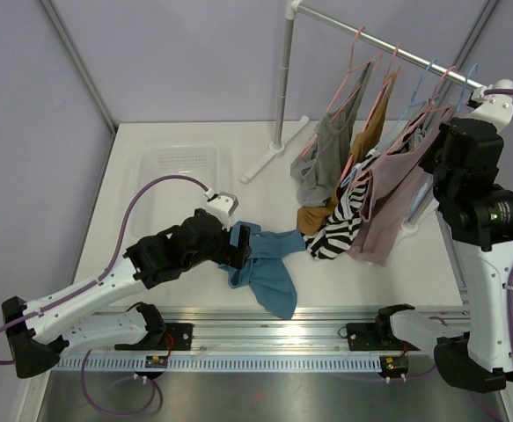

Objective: Remove the tank top from the hanger

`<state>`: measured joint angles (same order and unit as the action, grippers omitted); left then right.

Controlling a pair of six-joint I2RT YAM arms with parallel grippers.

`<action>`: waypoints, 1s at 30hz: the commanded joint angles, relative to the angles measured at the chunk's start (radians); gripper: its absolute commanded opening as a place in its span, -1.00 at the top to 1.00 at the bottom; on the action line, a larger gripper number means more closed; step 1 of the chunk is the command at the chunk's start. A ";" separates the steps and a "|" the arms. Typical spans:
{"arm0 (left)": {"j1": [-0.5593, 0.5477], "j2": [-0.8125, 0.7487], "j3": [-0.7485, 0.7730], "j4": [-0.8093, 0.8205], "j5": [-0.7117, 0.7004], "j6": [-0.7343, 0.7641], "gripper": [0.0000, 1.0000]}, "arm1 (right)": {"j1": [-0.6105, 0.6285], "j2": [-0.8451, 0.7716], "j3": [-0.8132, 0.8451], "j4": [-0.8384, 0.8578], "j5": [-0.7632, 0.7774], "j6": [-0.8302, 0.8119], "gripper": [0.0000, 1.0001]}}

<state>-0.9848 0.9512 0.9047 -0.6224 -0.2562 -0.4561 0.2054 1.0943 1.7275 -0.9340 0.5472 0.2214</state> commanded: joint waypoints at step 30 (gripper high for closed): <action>-0.103 0.213 -0.098 0.193 -0.049 -0.084 -0.98 | -0.103 -0.122 -0.100 0.051 -0.158 0.009 -0.90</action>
<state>-1.0748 1.1286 0.8066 -0.5133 -0.2672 -0.5144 0.1081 0.9905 1.5600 -0.8722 0.4118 0.2329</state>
